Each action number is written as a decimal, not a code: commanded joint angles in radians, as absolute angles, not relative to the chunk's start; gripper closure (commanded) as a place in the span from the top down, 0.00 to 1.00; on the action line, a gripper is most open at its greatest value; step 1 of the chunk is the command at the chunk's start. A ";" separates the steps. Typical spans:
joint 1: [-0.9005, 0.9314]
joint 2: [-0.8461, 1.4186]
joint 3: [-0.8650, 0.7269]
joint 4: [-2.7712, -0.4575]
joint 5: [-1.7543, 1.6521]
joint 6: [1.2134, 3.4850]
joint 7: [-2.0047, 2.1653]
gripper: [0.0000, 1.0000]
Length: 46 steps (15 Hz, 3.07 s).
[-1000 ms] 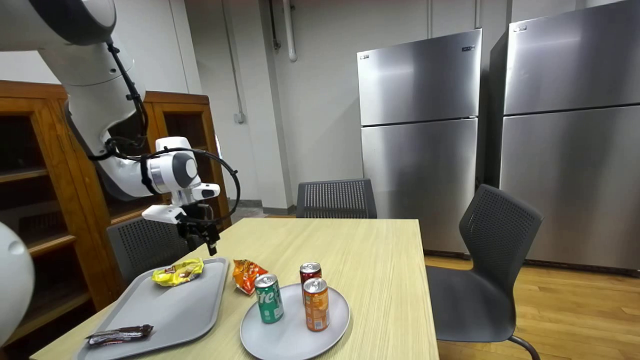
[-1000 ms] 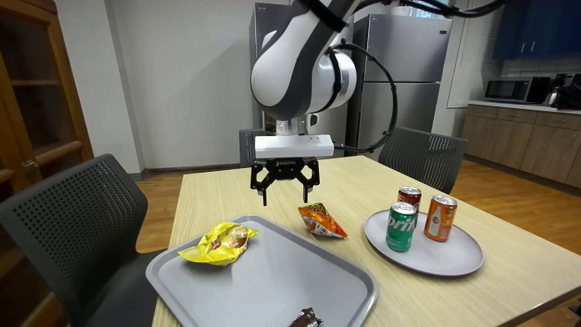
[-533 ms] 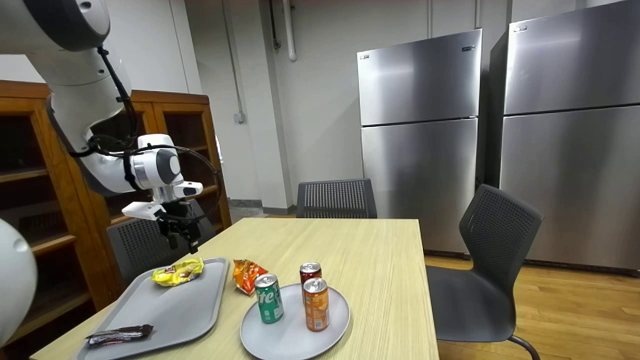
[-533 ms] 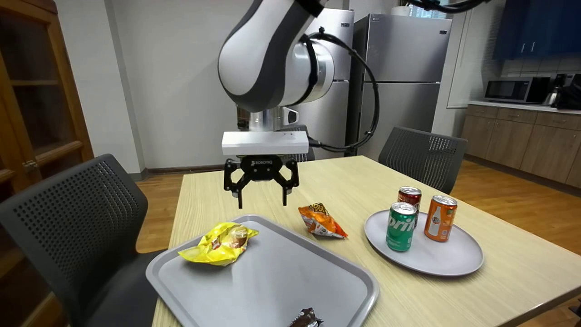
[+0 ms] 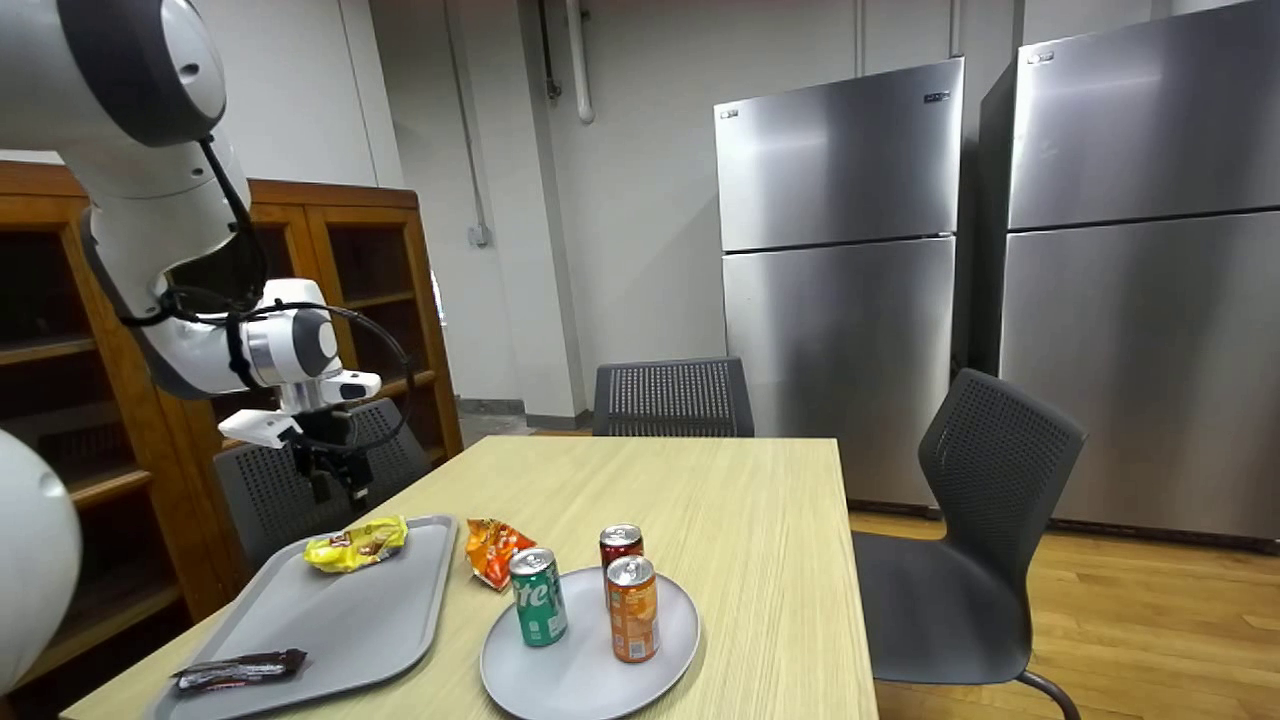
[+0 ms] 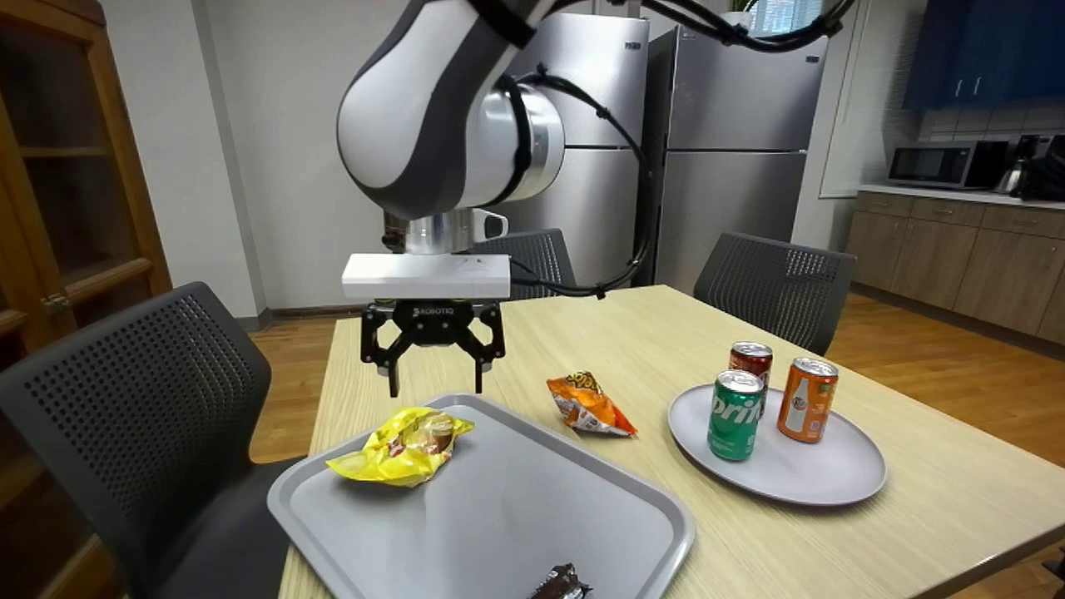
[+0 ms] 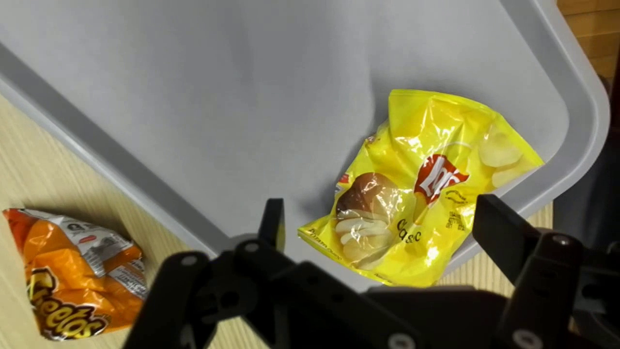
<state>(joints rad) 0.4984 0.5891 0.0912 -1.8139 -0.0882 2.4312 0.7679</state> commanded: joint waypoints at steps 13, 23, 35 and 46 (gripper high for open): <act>0.534 0.803 0.100 -1.564 -0.007 2.378 0.847 1.00; 0.534 0.886 0.097 -1.458 -0.002 2.340 0.880 0.75; 0.534 0.921 0.099 -1.407 -0.001 2.307 0.886 0.00; 0.518 0.869 0.081 -1.414 -0.008 2.309 0.881 0.00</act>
